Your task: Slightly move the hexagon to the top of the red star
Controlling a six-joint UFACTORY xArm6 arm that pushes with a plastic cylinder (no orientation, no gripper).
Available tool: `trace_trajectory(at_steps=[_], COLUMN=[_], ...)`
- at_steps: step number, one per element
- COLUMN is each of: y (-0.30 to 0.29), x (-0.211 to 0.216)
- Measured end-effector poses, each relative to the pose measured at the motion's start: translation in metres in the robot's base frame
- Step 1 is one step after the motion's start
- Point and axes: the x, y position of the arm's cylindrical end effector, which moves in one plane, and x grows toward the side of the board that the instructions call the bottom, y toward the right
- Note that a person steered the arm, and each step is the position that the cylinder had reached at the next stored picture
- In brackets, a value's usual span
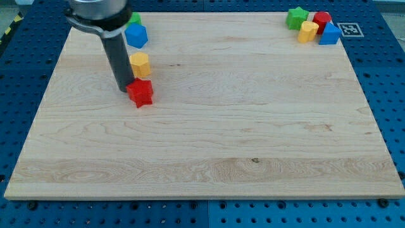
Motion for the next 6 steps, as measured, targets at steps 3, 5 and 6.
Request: trace_trajectory(at_steps=[3,5,6], y=[-0.017,-0.053,-0.016], x=[-0.014,-0.068,-0.067])
